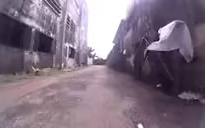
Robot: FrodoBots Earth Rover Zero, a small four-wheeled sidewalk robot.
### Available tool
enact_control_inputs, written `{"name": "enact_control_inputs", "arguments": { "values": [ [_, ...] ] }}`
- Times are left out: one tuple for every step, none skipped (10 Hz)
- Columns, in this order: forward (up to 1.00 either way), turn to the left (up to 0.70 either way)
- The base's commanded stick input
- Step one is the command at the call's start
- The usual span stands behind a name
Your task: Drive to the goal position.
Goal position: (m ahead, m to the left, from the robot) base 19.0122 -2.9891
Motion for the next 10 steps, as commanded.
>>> {"name": "enact_control_inputs", "arguments": {
  "values": [
    [0.5, 0.0],
    [0.5, 0.0],
    [0.5, 0.0],
    [0.5, 0.0],
    [0.5, 0.0],
    [0.5, 0.0],
    [0.5, 0.0],
    [0.5, 0.0],
    [0.5, 0.0],
    [0.5, 0.0]
  ]
}}
